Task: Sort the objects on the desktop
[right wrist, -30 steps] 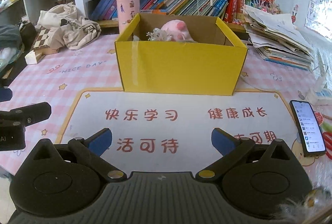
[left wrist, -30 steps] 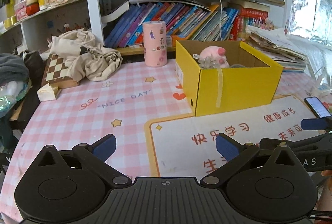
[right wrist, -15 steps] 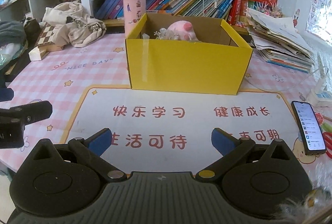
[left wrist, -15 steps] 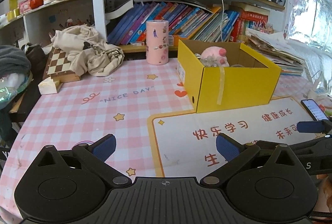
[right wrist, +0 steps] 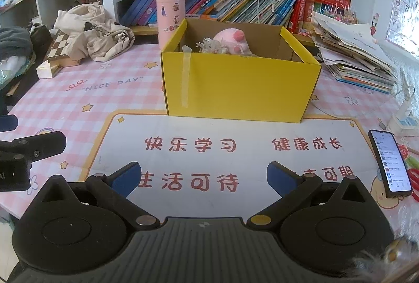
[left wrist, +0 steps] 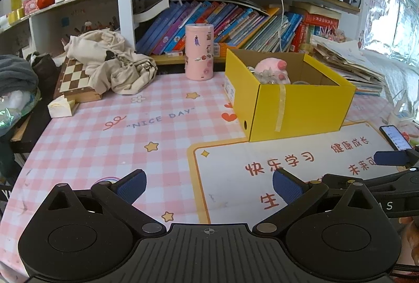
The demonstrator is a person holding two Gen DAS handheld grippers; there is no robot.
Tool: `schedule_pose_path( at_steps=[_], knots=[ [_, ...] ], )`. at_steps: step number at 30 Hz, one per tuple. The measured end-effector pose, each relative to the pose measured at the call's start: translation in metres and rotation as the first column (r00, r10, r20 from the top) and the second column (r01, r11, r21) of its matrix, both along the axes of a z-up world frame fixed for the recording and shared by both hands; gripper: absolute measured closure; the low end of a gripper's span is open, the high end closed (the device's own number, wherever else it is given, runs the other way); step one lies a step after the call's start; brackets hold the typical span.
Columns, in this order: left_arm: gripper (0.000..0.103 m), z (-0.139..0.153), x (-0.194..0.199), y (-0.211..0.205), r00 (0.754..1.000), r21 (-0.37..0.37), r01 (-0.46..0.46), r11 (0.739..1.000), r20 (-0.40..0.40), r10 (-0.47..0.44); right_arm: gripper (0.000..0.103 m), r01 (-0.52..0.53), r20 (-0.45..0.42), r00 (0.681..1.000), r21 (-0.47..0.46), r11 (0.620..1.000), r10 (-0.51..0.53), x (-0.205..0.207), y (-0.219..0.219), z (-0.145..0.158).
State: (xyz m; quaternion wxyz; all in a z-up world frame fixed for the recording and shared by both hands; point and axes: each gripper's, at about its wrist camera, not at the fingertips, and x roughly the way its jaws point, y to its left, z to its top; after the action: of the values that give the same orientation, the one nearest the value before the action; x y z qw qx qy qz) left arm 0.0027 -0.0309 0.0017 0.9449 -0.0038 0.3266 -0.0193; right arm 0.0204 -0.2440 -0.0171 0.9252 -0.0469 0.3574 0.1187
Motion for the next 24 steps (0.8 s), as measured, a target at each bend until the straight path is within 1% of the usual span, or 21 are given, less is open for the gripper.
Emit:
schedule_pose_path(
  at_steps=[24],
  knots=[
    [0.000, 0.0000, -0.0001, -0.0017, 1.000, -0.006, 0.009, 1.000, -0.006, -0.009, 0.000, 0.002, -0.016, 1.000, -0.002, 1.000, -0.002, 0.0012, 0.0034, -0.0028]
  ],
)
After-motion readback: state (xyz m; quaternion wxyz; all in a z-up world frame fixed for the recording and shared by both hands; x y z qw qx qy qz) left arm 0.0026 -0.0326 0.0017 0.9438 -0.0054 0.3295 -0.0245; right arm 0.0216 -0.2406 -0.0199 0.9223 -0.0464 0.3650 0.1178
